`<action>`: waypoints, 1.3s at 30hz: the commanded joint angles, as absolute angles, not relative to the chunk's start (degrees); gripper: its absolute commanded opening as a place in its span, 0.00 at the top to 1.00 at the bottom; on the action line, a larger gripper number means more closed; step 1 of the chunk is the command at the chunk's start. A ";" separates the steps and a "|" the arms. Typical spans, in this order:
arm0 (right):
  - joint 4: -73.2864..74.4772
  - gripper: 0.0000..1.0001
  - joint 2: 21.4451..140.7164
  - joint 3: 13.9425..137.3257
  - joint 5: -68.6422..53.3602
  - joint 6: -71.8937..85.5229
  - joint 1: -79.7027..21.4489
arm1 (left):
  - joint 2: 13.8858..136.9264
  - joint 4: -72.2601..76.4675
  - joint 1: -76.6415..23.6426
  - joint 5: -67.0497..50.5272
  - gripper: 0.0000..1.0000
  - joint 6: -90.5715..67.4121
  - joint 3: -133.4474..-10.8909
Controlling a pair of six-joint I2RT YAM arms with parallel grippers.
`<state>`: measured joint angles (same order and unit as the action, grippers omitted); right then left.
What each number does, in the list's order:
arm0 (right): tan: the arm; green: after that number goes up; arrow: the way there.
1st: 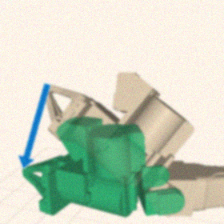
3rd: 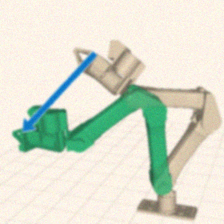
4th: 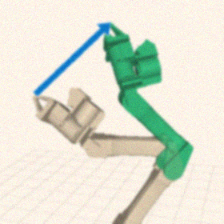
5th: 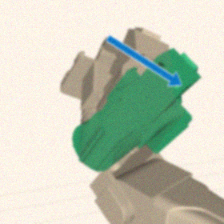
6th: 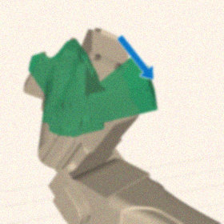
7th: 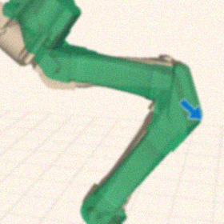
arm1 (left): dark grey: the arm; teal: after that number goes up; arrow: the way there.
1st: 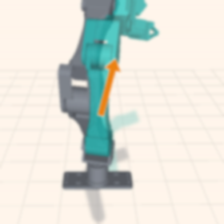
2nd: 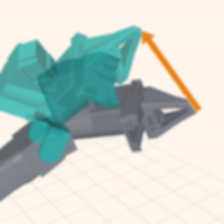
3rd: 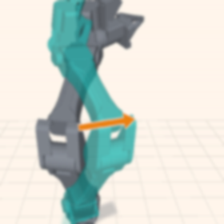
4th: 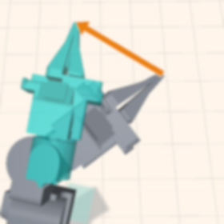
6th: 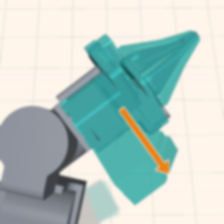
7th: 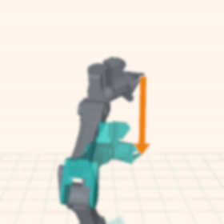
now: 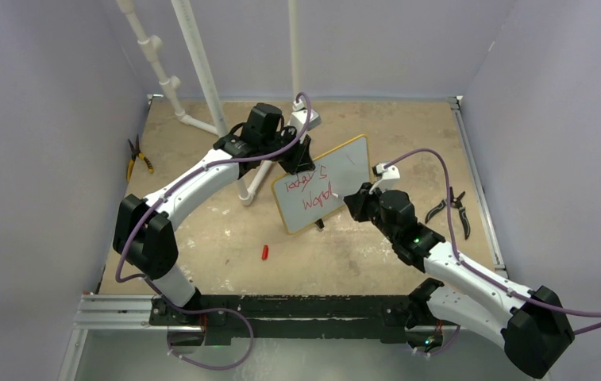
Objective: Write a sentence on the whiteboard
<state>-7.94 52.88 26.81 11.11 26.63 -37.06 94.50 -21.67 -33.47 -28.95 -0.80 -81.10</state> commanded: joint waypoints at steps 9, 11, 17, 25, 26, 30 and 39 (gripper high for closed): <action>-6.55 1.00 49.73 26.99 15.24 28.56 -36.83 | 94.92 -21.46 -33.61 -29.71 1.00 0.79 -81.56; -6.34 1.00 48.18 26.81 15.30 28.56 -36.83 | 94.92 -21.40 -33.48 -29.75 1.00 0.77 -81.61; -6.94 1.00 47.64 27.09 15.58 28.09 -36.83 | 94.84 -21.28 -33.40 -30.05 1.00 0.64 -81.58; -8.46 1.00 50.07 28.13 15.06 27.34 -36.80 | 94.83 -21.26 -33.42 -30.06 1.00 0.64 -81.54; -8.67 1.00 50.24 28.13 15.37 27.33 -36.82 | 94.83 -21.24 -33.45 -30.06 1.00 0.62 -81.48; -9.18 1.00 50.92 28.12 16.40 27.40 -36.83 | 94.75 -21.27 -33.41 -30.01 1.00 0.62 -81.47; -10.03 1.00 51.94 28.11 18.85 27.76 -36.83 | 94.68 -21.16 -33.43 -30.06 1.00 0.62 -81.43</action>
<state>-7.33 51.42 26.76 15.68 28.01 -37.06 94.54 -21.56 -33.50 -29.63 -0.80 -81.10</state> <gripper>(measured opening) 0.133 0.070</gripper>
